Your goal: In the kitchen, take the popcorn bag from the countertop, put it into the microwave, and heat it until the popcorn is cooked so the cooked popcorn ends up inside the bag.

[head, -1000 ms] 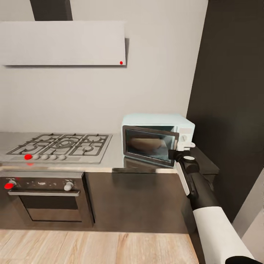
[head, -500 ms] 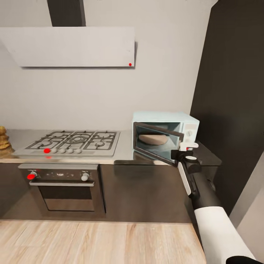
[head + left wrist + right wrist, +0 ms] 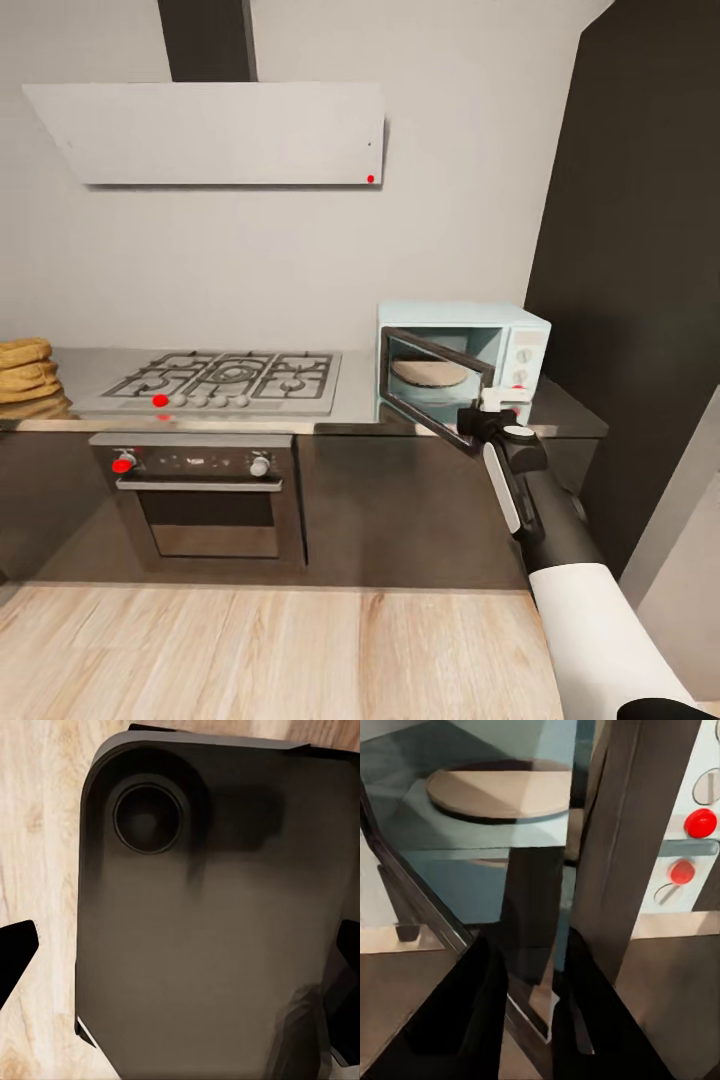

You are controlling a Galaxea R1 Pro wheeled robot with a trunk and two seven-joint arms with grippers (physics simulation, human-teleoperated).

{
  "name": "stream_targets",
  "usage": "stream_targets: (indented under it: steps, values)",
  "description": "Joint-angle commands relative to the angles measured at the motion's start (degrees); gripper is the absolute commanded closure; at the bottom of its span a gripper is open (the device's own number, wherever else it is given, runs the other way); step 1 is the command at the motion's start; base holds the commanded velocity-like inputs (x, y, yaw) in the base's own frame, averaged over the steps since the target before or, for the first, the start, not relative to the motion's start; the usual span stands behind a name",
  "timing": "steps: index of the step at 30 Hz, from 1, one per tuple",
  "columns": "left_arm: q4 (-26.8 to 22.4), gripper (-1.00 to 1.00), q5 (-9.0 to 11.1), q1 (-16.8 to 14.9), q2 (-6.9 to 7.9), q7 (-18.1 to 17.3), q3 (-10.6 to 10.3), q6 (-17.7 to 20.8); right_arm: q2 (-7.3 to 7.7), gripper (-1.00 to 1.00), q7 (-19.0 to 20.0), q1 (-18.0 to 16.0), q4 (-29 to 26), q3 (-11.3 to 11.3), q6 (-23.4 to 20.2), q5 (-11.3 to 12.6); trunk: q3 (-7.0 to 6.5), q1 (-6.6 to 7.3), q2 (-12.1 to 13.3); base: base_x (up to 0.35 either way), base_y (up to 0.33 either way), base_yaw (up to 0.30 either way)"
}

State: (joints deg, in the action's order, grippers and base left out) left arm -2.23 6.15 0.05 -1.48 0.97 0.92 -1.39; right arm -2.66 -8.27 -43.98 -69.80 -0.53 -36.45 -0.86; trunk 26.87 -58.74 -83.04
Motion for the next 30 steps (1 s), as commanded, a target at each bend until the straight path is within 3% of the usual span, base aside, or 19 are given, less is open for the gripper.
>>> stream_targets:
  steps: [1, 8, 9, 16, 21, 23, 27, 29, 30]
  values:
    - [-0.1, -1.00, 0.5, 0.0, -0.02, 0.1, 0.1, -0.1, 0.03, 1.00, -2.6, -0.1, 0.0, -0.3, -0.3, 0.1, 0.06, 0.01, 0.0, -0.016, 0.015, 0.000]
    - [-0.1, -1.00, 0.5, 0.0, -0.02, 0.1, 0.1, -0.1, 0.04, 1.00, -2.6, -0.1, 0.0, -0.3, -0.5, 0.0, 0.06, 0.01, 0.0, -0.002, 0.002, 0.000]
    - [-0.1, -1.00, 0.5, 0.0, -0.02, 0.1, 0.1, -0.1, 0.05, -1.00, -2.6, -0.1, 0.0, -0.3, -0.6, 0.0, 0.06, 0.01, 0.0, 0.000, 0.000, 0.000]
    - [-0.1, -1.00, 0.5, 0.0, -0.02, 0.1, 0.1, -0.1, 0.15, -1.00, -2.2, 0.0, 0.0, -0.3, -1.3, 0.1, 0.06, 0.01, 0.0, 0.000, 0.000, 0.000]
    - [-0.1, -1.00, 0.5, 0.0, -0.02, 0.1, 0.1, -0.1, 0.54, -1.00, -0.8, 2.0, -1.7, -0.3, -5.1, -0.1, 0.06, 0.01, 0.0, 0.000, 0.000, 0.000]
    - [-0.1, -1.00, 0.5, 0.0, -0.02, 0.1, 0.1, -0.1, 2.13, -1.00, -0.5, 4.2, -3.2, -0.2, -5.6, -0.1, 0.06, 0.01, 0.0, 0.000, 0.000, 0.000]
    - [-0.1, -1.00, 0.5, 0.0, -0.02, 0.1, 0.0, -0.1, 6.83, -1.00, 0.4, 9.6, -5.4, -0.1, -6.1, 0.6, 0.06, 0.01, 0.0, 0.000, 0.000, 0.000]
    - [-0.1, -1.00, 0.6, 0.0, -0.02, 0.1, 0.0, -0.1, 7.36, -1.00, 0.7, 11.3, -5.4, 0.2, -6.2, 0.4, 0.06, 0.01, 0.0, 0.000, 0.000, 0.000]
    - [-0.1, -1.00, 0.6, 0.0, -0.02, 0.1, 0.0, -0.1, 8.37, -1.00, 0.7, 11.9, -5.3, 1.0, -6.3, 0.4, 0.06, 0.01, 0.0, 0.000, 0.000, 0.000]
